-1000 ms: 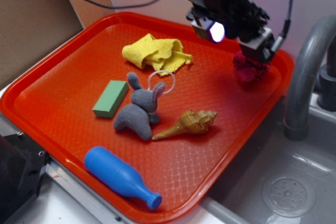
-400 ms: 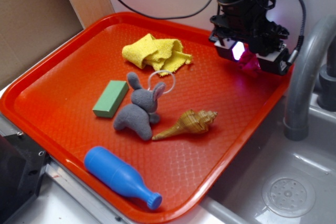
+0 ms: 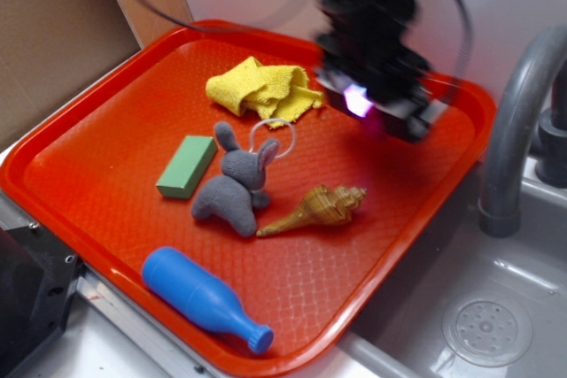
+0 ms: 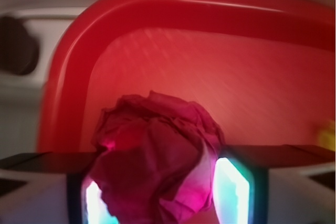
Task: Grab the red paper.
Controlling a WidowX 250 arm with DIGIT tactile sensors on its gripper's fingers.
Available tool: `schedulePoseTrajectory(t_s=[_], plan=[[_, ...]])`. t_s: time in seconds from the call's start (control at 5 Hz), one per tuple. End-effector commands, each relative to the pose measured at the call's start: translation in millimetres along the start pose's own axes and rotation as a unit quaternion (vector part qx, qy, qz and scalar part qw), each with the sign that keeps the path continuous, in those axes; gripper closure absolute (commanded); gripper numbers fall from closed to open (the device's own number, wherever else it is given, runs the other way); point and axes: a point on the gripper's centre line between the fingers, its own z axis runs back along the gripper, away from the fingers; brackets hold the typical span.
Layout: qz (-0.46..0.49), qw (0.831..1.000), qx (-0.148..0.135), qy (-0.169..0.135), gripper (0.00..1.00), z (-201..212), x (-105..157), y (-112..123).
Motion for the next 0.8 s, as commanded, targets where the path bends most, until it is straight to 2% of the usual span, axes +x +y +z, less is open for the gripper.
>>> schedulePoseTrajectory(t_s=[0.0, 0.2, 0.4, 0.6], plan=[[0.102, 0.99, 0.098, -0.017, 1.0, 125, -49, 50], [0.149, 0.984, 0.101, 0.001, 1.0, 158, -64, 68], [0.159, 0.977, 0.129, -0.055, 1.0, 176, -76, 70], [0.157, 0.981, 0.091, 0.067, 0.75, 185, -77, 87]])
